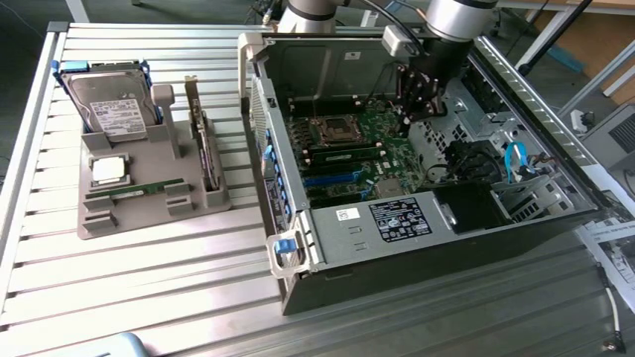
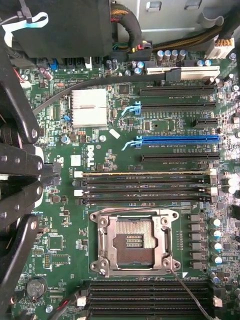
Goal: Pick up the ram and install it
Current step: 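Press down the ram until it locks into place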
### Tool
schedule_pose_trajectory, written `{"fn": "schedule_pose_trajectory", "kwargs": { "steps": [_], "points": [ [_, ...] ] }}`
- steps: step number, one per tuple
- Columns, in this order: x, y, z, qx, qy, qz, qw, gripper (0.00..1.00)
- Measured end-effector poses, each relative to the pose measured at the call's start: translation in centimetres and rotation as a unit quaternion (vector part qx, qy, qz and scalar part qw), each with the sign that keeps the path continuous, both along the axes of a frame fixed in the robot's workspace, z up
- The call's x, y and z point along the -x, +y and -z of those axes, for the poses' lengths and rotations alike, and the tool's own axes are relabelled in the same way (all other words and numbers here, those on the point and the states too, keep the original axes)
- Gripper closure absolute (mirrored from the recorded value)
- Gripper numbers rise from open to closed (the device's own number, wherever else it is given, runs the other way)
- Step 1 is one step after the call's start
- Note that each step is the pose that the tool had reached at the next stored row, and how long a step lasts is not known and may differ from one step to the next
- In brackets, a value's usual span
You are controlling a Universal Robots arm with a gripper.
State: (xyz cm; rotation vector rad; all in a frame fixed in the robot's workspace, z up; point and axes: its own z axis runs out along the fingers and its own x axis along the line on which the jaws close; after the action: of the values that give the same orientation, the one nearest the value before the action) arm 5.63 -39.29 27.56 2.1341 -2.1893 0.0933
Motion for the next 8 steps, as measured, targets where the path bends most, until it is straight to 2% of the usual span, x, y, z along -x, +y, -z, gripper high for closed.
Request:
{"fn": "schedule_pose_trajectory", "kwargs": {
  "steps": [8],
  "points": [
    [0.13,0.00,0.47,-0.0002,0.0000,0.000,1.0000,0.89]
  ]
}}
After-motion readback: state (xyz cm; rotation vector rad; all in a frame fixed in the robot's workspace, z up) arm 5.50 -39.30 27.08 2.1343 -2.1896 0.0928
